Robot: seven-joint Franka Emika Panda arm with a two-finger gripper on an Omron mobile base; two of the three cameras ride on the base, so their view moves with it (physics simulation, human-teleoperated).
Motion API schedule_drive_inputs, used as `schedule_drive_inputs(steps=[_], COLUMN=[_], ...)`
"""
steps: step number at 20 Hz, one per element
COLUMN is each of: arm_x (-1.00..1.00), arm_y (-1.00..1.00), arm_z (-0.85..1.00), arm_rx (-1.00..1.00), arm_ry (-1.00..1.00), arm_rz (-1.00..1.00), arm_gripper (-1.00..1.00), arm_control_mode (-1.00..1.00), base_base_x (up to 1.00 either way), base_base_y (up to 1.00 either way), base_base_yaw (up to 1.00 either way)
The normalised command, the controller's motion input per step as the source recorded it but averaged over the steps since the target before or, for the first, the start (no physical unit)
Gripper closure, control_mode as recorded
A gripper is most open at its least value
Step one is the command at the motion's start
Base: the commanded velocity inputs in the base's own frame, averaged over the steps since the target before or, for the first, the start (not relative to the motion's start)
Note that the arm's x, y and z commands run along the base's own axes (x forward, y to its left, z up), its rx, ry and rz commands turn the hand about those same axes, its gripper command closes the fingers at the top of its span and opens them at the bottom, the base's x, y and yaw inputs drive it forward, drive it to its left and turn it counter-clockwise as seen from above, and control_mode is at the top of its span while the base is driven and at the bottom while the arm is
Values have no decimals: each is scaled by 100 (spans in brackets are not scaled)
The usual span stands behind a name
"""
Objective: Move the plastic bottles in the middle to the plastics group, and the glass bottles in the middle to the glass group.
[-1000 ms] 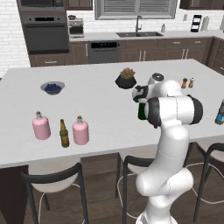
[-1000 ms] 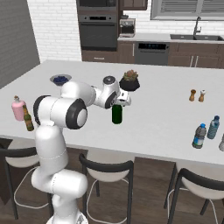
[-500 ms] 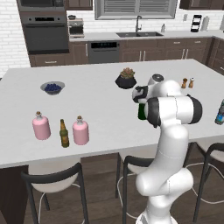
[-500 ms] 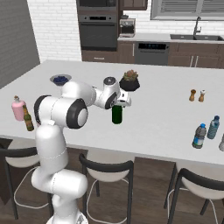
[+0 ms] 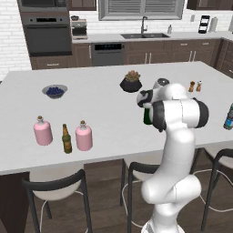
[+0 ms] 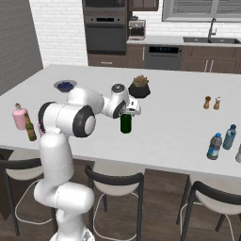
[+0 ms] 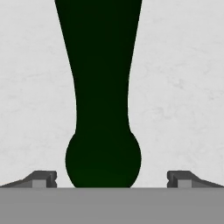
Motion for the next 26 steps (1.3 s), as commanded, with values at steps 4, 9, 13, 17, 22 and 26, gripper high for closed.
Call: schedule_drive_inputs(steps=[4,9,13,17,22,26], arm_x=[12,11,9,1,0,0], arm_y=[0,0,0,0,0,0], arm_z=[-16,-12,-6,0,0,0], arm_rx=[0,0,0,0,0,0], arm_ry=[0,0,0,0,0,0], arm_rz=[1,0,0,0,0,0], arm_gripper=[-100,-100,-100,100,100,100], arm_control_mode=[-100,-100,-100,-100,-100,-100], base_base_x=[0,0,0,0,0,0], base_base_y=[0,0,0,0,0,0], base_base_yaw=[0,0,0,0,0,0])
